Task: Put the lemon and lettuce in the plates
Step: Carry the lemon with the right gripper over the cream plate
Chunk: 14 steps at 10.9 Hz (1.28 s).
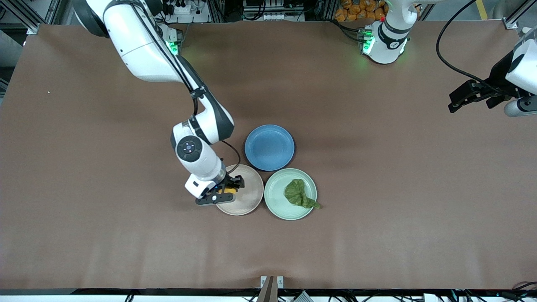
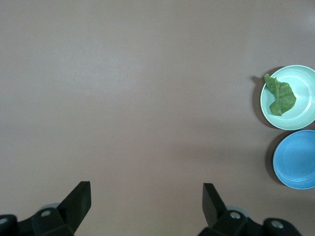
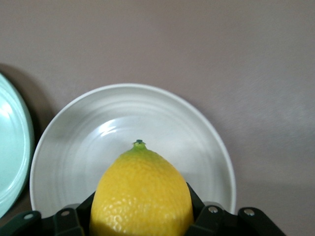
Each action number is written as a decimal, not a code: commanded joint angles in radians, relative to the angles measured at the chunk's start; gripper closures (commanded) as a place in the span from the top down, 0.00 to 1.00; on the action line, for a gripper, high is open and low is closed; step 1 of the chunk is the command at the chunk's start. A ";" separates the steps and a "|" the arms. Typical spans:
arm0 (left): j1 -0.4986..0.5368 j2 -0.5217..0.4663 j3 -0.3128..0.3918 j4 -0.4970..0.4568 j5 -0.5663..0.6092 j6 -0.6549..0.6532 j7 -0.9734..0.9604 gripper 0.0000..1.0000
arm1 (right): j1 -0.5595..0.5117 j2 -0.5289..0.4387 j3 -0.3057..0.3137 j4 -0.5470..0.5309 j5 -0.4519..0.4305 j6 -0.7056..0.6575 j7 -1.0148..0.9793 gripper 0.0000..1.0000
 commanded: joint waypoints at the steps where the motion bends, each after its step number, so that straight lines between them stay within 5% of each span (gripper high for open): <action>1: 0.006 -0.008 -0.001 0.000 -0.021 -0.005 0.031 1.00 | 0.017 0.025 -0.002 0.037 0.010 -0.003 0.027 0.73; 3: 0.006 -0.006 -0.001 0.000 -0.020 -0.005 0.031 1.00 | 0.006 0.022 -0.002 0.037 0.003 -0.006 0.016 1.00; 8: 0.006 -0.005 -0.001 0.002 -0.013 -0.001 0.031 1.00 | 0.000 0.005 -0.002 0.048 0.014 -0.047 0.019 1.00; 14: 0.003 -0.003 -0.001 0.000 -0.013 0.010 0.031 1.00 | -0.064 -0.012 0.004 0.193 0.014 -0.374 0.016 1.00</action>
